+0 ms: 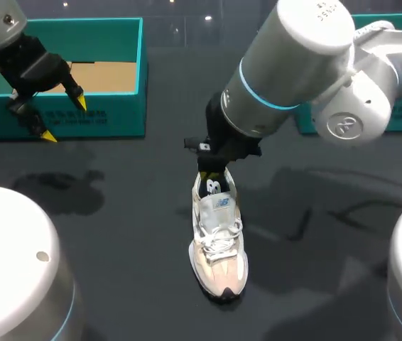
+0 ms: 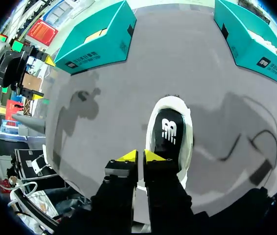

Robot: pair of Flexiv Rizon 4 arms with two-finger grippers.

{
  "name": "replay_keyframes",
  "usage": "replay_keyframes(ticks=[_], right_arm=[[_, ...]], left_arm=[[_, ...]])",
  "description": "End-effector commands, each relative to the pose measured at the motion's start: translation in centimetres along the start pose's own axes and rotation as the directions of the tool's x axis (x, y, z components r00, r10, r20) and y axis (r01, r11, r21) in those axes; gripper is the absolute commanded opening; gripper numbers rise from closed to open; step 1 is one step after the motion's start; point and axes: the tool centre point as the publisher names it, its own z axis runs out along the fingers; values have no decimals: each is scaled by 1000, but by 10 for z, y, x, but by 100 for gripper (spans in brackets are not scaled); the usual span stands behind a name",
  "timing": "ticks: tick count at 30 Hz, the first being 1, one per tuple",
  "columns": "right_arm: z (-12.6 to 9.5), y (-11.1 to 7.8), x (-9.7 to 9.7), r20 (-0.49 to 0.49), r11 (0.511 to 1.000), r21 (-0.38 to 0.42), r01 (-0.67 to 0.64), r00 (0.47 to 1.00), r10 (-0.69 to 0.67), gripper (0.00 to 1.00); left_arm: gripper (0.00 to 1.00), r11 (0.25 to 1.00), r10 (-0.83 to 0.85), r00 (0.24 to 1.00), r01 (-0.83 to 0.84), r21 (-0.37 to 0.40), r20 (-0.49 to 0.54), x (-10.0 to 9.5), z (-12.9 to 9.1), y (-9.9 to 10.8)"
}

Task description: Take the shoe out of the shoebox, open the shoe tongue, remove and reinsert the insole, then place the shoe into the shoebox

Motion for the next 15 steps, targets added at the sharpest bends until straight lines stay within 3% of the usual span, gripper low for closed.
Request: replay_keyframes(ticks=[1, 3, 5, 15], right_arm=[[5, -2, 12, 175, 998, -53, -14, 984, 23, 0], [4, 1, 9, 297, 994, -101, -32, 953, 61, 0], [1, 3, 4, 349, 987, -154, -51, 931, 102, 0], [1, 3, 4, 349, 987, -154, -51, 931, 102, 0]], left_arm=[[100, 1000, 1, 1000, -1, -2, -2, 0, 0, 0], [100, 1000, 1, 1000, -1, -2, -2, 0, 0, 0], [100, 1000, 1, 1000, -1, -2, -2, 0, 0, 0], [100, 1000, 1, 1000, -1, -2, -2, 0, 0, 0]])
